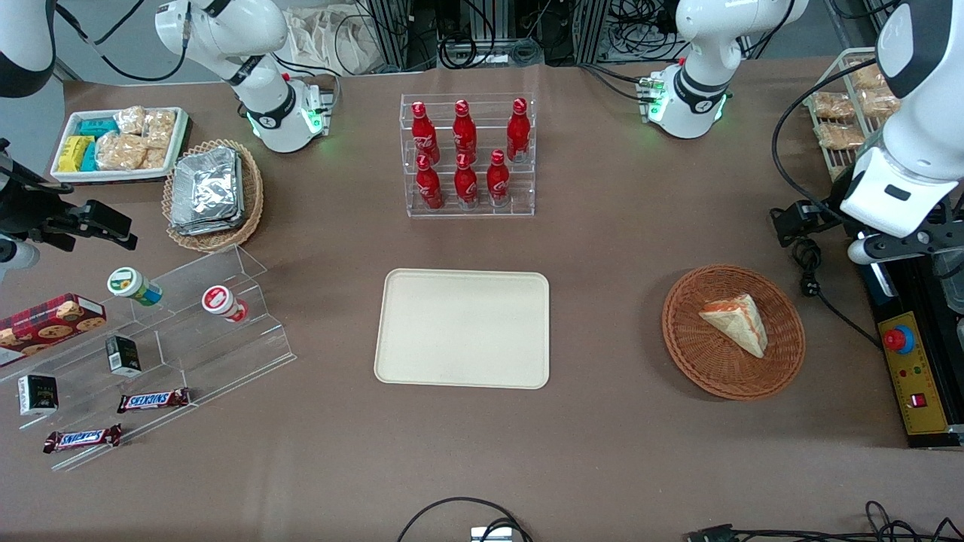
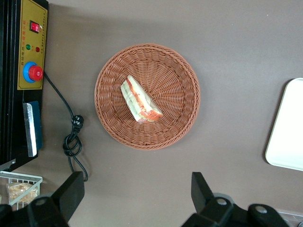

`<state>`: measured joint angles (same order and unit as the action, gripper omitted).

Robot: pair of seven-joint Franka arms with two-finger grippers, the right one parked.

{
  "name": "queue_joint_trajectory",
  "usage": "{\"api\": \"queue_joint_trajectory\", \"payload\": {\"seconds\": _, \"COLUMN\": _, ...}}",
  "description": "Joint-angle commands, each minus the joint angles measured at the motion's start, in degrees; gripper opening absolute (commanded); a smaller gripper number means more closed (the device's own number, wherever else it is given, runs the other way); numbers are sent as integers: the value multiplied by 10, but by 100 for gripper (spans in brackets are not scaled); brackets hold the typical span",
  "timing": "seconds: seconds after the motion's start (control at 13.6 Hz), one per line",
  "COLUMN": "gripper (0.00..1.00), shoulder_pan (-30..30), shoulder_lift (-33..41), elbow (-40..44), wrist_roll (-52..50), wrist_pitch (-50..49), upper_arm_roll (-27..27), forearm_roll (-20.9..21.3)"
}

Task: Place sandwich from basket to tray
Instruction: 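Move the left gripper over the sandwich in the wicker basket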

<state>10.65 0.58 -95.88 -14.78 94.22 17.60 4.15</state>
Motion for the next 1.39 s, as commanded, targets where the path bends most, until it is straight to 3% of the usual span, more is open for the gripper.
{"api": "queue_joint_trajectory", "payload": {"seconds": 0.0, "gripper": 100, "shoulder_pan": 2, "shoulder_lift": 11, "elbow": -5, "wrist_roll": -1, "wrist_pitch": -2, "upper_arm_roll": -2, "forearm_roll": -10}}
{"api": "queue_joint_trajectory", "payload": {"seconds": 0.51, "gripper": 98, "shoulder_pan": 3, "shoulder_lift": -28, "elbow": -8, "wrist_roll": -24, "wrist_pitch": 18, "upper_arm_roll": -3, "forearm_roll": -11}}
{"api": "queue_joint_trajectory", "payload": {"seconds": 0.81, "gripper": 92, "shoulder_pan": 4, "shoulder_lift": -92, "elbow": -20, "wrist_roll": -214, "wrist_pitch": 75, "upper_arm_roll": -3, "forearm_roll": -9}}
{"api": "queue_joint_trajectory", "payload": {"seconds": 1.03, "gripper": 93, "shoulder_pan": 7, "shoulder_lift": -98, "elbow": -96, "wrist_roll": -312, "wrist_pitch": 158, "upper_arm_roll": -5, "forearm_roll": -1}}
{"api": "queue_joint_trajectory", "payload": {"seconds": 1.17, "gripper": 93, "shoulder_pan": 7, "shoulder_lift": -93, "elbow": -176, "wrist_roll": -335, "wrist_pitch": 257, "upper_arm_roll": -8, "forearm_roll": 2}}
{"api": "queue_joint_trajectory", "payload": {"seconds": 1.32, "gripper": 93, "shoulder_pan": 8, "shoulder_lift": -98, "elbow": -216, "wrist_roll": -336, "wrist_pitch": 285, "upper_arm_roll": -10, "forearm_roll": 2}}
